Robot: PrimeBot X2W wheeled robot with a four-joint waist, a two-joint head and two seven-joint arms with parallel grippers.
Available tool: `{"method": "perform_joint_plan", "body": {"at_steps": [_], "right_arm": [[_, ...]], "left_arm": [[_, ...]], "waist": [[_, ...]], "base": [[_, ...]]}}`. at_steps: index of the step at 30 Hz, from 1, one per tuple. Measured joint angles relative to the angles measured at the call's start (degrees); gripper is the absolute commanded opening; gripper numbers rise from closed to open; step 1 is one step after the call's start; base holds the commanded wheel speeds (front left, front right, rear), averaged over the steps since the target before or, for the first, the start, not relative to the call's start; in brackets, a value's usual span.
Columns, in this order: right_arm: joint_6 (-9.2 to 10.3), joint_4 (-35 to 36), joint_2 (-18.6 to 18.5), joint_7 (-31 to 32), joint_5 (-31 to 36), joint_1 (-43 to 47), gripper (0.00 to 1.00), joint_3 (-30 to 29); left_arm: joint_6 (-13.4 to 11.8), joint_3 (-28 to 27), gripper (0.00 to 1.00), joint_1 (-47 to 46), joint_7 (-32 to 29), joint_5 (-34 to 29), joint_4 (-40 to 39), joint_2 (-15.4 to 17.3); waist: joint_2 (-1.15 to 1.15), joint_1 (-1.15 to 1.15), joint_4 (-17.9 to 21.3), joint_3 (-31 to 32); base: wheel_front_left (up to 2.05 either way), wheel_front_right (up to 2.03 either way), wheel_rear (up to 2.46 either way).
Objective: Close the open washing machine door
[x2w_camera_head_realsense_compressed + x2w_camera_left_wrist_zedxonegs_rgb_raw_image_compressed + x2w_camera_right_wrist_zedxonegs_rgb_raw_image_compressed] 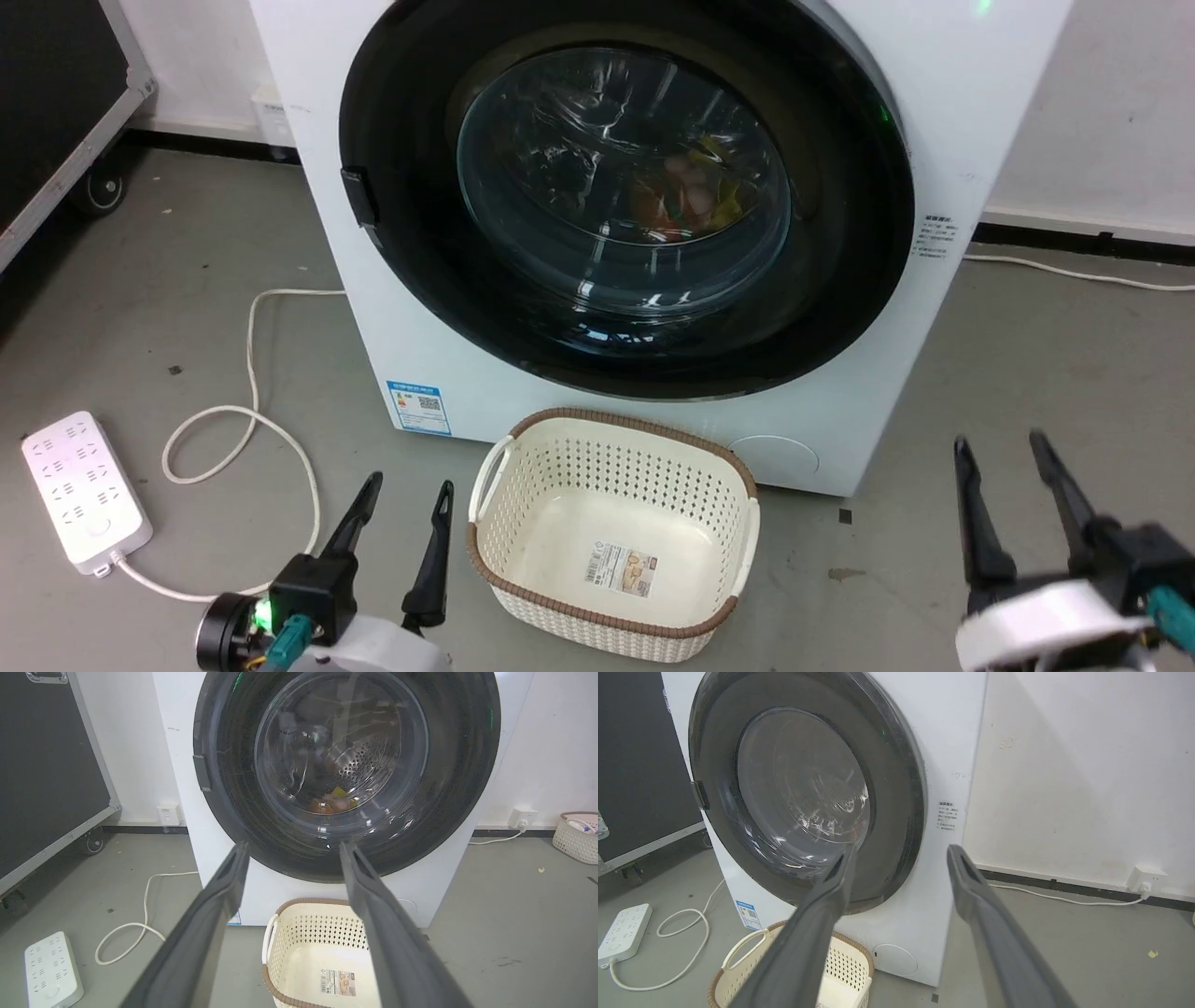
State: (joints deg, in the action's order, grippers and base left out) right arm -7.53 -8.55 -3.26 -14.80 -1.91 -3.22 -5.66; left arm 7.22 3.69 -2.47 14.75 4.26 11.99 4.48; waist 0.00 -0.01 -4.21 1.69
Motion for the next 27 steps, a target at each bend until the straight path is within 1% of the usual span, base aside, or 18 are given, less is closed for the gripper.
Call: {"method": "perform_joint_plan", "body": {"at_steps": [3,6,20,21,27], "right_arm": [[0.00,0.04,0.02,0.00,-1.98,2.40,1.00,0.31],[0.00,-0.30,0.10,0.00,-2.03,3.59,1.00,0.89],[0.00,-0.54,0.11,0.00,-2.22,3.91,1.00,1.03],[0.00,-0.53,0.11,0.02,-2.21,3.90,0.00,1.07],[0.00,-0.53,0.11,0.07,-2.20,3.90,0.00,1.05]], "left_arm": [[0.00,0.29,1.00,0.42,0.00,-0.15,0.08,-0.05],[0.00,0.89,1.00,0.42,0.00,-0.85,0.07,-0.08],[0.01,1.29,1.00,0.20,0.00,-1.52,-0.65,0.00],[-0.01,1.35,0.00,0.20,-0.08,-1.49,-0.57,0.11],[-0.01,1.29,0.00,0.20,-0.09,-1.49,-0.52,0.03]], "waist": [[0.00,0.00,0.00,0.17],[0.00,0.00,-0.13,0.28],[0.00,0.01,-0.21,0.27],[0.00,0.01,-0.17,0.20],[0.00,0.01,-0.16,0.20]], "base": [[0.00,0.00,0.00],[0.00,0.00,0.00],[0.00,0.00,0.00],[0.00,0.00,0.00],[0.00,0.00,0.00]]}}
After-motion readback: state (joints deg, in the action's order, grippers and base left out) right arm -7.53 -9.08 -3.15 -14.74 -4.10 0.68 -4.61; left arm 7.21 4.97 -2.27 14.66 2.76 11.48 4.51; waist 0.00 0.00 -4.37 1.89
